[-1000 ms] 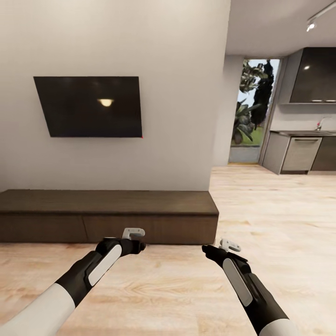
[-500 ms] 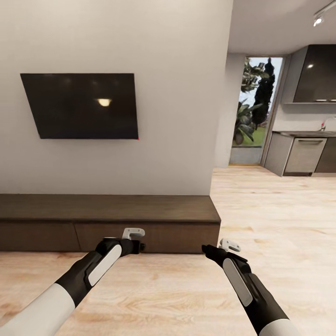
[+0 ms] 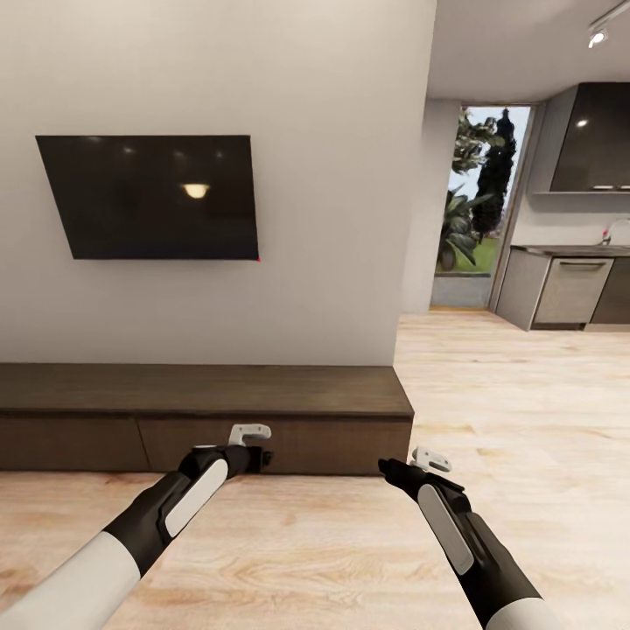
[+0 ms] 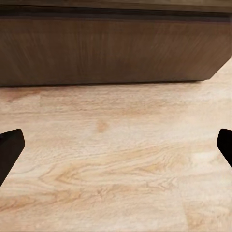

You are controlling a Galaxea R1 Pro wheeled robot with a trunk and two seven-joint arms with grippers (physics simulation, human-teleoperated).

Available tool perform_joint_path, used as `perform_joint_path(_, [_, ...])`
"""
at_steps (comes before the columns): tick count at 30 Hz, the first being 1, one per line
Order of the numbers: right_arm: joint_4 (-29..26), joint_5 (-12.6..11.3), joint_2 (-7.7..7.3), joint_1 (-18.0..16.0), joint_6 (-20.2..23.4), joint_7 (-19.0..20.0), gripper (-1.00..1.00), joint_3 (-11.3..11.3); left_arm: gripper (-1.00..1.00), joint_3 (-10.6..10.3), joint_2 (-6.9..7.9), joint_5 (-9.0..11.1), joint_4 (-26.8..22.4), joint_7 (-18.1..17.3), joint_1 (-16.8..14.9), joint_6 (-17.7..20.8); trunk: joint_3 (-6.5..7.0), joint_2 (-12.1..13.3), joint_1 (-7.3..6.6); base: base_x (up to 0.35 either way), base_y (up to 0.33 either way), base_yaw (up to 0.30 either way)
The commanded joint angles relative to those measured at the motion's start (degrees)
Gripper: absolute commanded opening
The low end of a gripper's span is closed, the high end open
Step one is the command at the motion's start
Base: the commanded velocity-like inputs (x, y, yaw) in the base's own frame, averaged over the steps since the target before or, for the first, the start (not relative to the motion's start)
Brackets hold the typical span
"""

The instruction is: Place each of the two pumpkins and all three candles from the living room inside a cabinet in the living room (use any cabinet), then make sure every cabinet is closed, and position the cauldron so it is next to a table in the living room.

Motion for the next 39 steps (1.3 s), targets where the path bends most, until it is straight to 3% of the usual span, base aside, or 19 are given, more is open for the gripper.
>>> perform_joint_path(1, [-0.1, -0.6, -0.07, 0.0, 0.1, -0.6, 1.00, 0.2, 1.00, -0.2, 0.06, 0.6, -0.1, 0.6, -0.1, -0.4, -0.25, -0.4, 0.22, 0.001, -0.001, 0.000])
perform_joint_path(14, [0.0, -1.1, -0.07, 0.0, 0.0, -0.6, 1.00, 0.1, 1.00, -0.4, 0.08, 0.4, -0.1, 0.1, 0.0, -7.5, -2.58, -5.7, 3.07, 0.000, 0.000, 0.000])
perform_joint_path(16, [0.0, -1.1, -0.04, 0.0, -0.4, -0.6, 1.00, 0.1, 1.00, -0.4, 0.13, 0.3, 0.0, -2.8, 0.0, -9.9, -2.94, -6.5, 3.51, 0.000, 0.000, 0.000])
perform_joint_path(19, [0.0, -1.1, -0.06, 0.0, -1.4, -0.6, 1.00, 0.2, 1.00, -0.4, 0.16, 0.2, 0.0, -4.2, 0.0, -11.6, -3.48, -7.7, 4.17, 0.000, 0.000, 0.000])
perform_joint_path(26, [0.0, -1.3, 0.04, 0.0, -5.0, -0.4, 1.00, 0.3, 1.00, -0.4, 0.30, 0.2, 0.0, -5.2, 0.0, -13.5, -4.74, -10.5, 5.71, 0.000, 0.000, 0.000])
perform_joint_path(33, [0.2, -2.0, 1.58, 0.0, -6.1, -0.5, 1.00, -0.7, 1.00, -0.3, 0.21, 0.7, 1.3, -5.4, 0.0, -15.6, -5.99, -13.3, 7.25, 0.000, 0.000, 0.000])
perform_joint_path(34, [0.2, -2.6, 1.67, 0.0, -6.7, -0.5, 1.00, -1.2, 1.00, -0.1, 0.20, 0.8, 1.7, -5.4, 0.0, -15.7, -6.17, -13.7, 7.47, 0.000, 0.000, 0.000])
perform_joint_path(37, [0.4, -7.9, 1.69, 0.1, -10.2, -0.3, 1.00, -4.2, 1.00, 3.0, 0.17, 1.3, 3.2, -5.5, 0.0, -16.0, -6.71, -14.9, 8.13, 0.000, 0.000, 0.000])
perform_joint_path(38, [0.6, -11.6, 1.59, 0.1, -11.4, -0.1, 1.00, -5.3, 1.00, 5.6, 0.17, 1.5, 3.6, -5.7, 0.0, -16.0, -6.89, -15.3, 8.35, 0.000, 0.000, 0.000])
perform_joint_path(39, [0.7, -13.4, 1.52, 0.2, -11.9, 0.2, 1.00, -5.7, 1.00, 6.9, 0.16, 1.5, 3.8, -5.9, 0.0, -16.0, -7.07, -15.7, 8.56, 0.000, 0.000, 0.000])
